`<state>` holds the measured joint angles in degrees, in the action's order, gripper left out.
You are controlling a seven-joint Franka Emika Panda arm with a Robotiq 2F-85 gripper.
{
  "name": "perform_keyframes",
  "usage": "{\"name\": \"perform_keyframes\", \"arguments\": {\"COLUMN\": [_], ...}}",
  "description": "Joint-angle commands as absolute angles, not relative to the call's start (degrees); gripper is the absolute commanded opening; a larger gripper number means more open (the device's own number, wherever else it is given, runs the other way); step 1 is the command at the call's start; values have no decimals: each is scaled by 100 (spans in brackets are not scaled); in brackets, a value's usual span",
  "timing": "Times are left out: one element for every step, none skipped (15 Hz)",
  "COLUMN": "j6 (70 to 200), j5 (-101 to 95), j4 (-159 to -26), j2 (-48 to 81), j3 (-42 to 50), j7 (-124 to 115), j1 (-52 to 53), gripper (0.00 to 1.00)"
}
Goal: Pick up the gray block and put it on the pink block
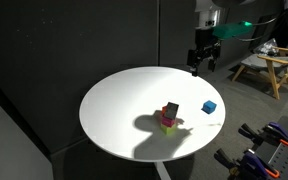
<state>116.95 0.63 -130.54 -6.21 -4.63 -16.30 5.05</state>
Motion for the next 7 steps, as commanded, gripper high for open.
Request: {"name": "perform_keyframes", "arguments": {"j6": [11683,11683,11683,11683,11683,11683,11683], "j5": [67,67,67,67,67,67,67], "j4": [-13050,-13053,-13054,-13054,-13054,-13055,-13055], "j2": [-622,-622,-622,-622,-622,-622,-622], "j3": [-497,-496,-496,-496,-496,-496,-496], "j7": [-1592,-1572,-1563,-1560,-1559,-1558,-1558], "j1": [467,467,467,467,467,467,467], "gripper": [100,100,100,100,100,100,100]}}
